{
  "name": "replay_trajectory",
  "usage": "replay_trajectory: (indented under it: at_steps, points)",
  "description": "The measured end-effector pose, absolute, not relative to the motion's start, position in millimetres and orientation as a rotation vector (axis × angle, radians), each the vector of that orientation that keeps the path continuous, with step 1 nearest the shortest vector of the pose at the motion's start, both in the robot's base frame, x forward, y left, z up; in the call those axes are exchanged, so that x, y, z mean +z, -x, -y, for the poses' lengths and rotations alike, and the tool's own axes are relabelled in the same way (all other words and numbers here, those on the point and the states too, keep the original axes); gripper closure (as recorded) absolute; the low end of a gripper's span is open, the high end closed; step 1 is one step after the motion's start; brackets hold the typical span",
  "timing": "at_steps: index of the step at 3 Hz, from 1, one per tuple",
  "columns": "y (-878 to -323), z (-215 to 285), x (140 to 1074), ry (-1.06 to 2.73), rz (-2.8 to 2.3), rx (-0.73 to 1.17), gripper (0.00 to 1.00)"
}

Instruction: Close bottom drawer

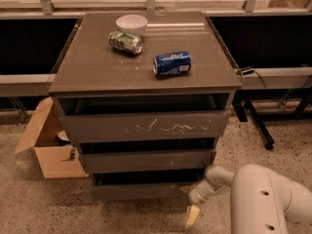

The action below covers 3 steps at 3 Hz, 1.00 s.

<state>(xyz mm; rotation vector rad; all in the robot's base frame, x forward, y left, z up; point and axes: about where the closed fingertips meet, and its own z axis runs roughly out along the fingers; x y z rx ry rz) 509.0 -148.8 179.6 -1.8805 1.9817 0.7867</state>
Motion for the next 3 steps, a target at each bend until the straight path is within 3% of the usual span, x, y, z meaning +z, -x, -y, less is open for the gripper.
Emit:
replay_trajectory:
  at_steps: [2,3]
  points:
    - [-527.3,156.2,199.0,1.891,-1.957,0.7,0.0]
    - [-507.3,146.8,221.0,1.948,-1.871,0.728,0.0]
